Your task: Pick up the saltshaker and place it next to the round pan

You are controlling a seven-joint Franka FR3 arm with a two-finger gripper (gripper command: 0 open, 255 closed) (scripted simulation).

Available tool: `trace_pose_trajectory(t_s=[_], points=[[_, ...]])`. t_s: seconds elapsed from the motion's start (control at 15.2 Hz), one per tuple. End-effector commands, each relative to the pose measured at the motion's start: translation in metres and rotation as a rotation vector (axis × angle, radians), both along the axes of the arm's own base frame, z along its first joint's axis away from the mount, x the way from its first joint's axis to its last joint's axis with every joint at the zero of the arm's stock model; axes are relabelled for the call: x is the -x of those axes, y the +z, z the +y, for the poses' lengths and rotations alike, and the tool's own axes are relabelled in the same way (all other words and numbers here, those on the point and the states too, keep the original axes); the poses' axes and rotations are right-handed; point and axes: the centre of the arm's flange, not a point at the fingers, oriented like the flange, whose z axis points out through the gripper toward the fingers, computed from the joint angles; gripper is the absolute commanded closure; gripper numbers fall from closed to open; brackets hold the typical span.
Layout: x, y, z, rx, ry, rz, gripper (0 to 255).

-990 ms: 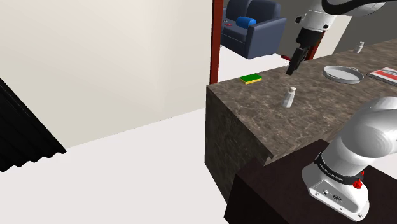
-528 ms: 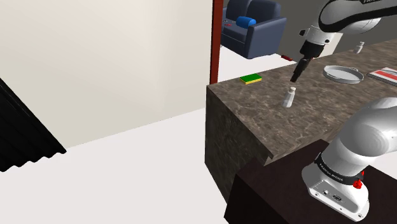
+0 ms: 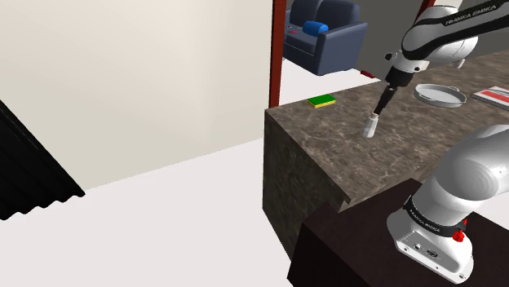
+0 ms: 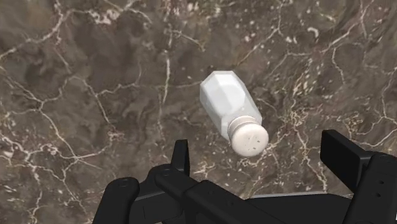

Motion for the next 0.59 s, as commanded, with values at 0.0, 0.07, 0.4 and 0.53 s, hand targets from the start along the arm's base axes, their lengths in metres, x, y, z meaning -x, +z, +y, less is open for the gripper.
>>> trace_pose_trajectory(t_s=[0.0,0.07,0.4,0.53], points=[[-0.002,-0.010,0.000,0.001,0.000,-0.001,0],[-0.002,-0.015,0.000,0.001,0.000,-0.001,0],[-0.003,-0.028,0.002,0.001,0.000,-0.001,0],[-0.003,-0.028,0.002,0.001,0.000,-0.001,0]])
